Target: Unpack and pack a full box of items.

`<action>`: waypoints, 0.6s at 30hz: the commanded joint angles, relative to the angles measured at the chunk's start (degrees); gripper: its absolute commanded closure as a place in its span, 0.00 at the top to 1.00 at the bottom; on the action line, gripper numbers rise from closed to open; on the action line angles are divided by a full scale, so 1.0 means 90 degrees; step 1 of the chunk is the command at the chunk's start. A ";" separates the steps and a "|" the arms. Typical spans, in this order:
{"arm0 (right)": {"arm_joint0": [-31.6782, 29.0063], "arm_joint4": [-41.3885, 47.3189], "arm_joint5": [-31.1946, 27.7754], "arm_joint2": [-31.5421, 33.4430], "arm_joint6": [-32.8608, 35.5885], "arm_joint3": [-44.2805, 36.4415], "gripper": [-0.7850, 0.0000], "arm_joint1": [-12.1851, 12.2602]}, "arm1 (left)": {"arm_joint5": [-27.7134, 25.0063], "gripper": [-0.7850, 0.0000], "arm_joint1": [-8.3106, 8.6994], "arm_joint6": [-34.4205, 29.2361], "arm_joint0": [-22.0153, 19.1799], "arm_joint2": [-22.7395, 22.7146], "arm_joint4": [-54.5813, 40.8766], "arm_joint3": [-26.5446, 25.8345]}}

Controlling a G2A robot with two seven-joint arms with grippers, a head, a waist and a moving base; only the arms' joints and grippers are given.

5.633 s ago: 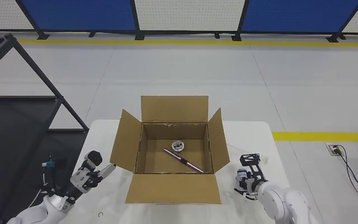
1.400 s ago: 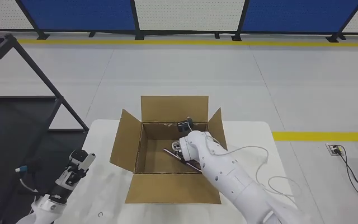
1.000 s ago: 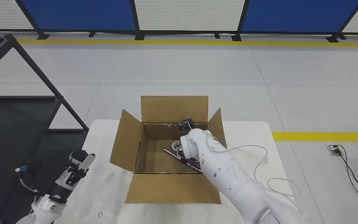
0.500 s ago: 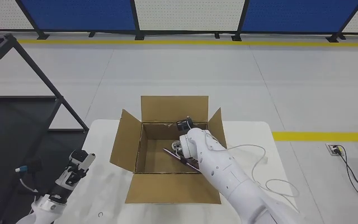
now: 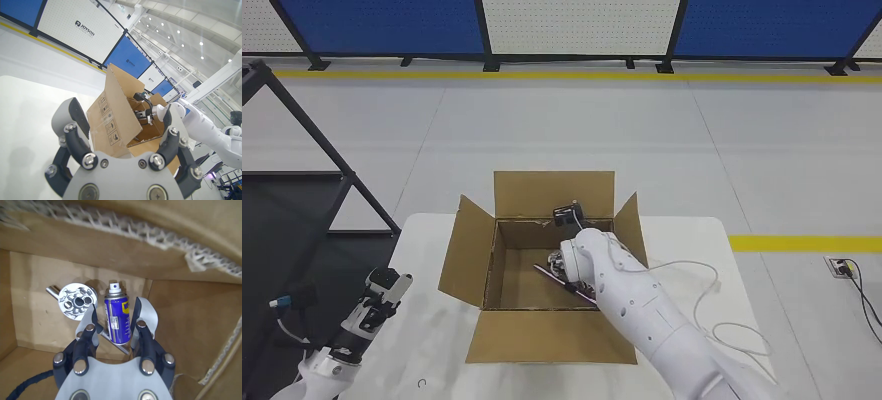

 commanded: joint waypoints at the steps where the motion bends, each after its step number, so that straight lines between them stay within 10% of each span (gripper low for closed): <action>1: -0.0143 -0.0141 0.0116 0.0134 -0.0048 -0.0416 0.74 0.0107 | 0.0000 1.00 0.0000 0.0000 0.0000 0.0000 0.0000 0.0000; 8: -0.1148 -0.0932 0.0289 0.0894 0.0055 -0.2646 1.00 0.0650 | 0.0000 1.00 0.0000 0.0000 0.0000 0.0000 0.0000 0.0000; 18: -0.3533 -0.1279 -0.0735 0.2672 0.0102 -0.6518 1.00 0.1318 | 0.0000 1.00 0.0000 0.0000 0.0000 0.0000 0.0000 0.0000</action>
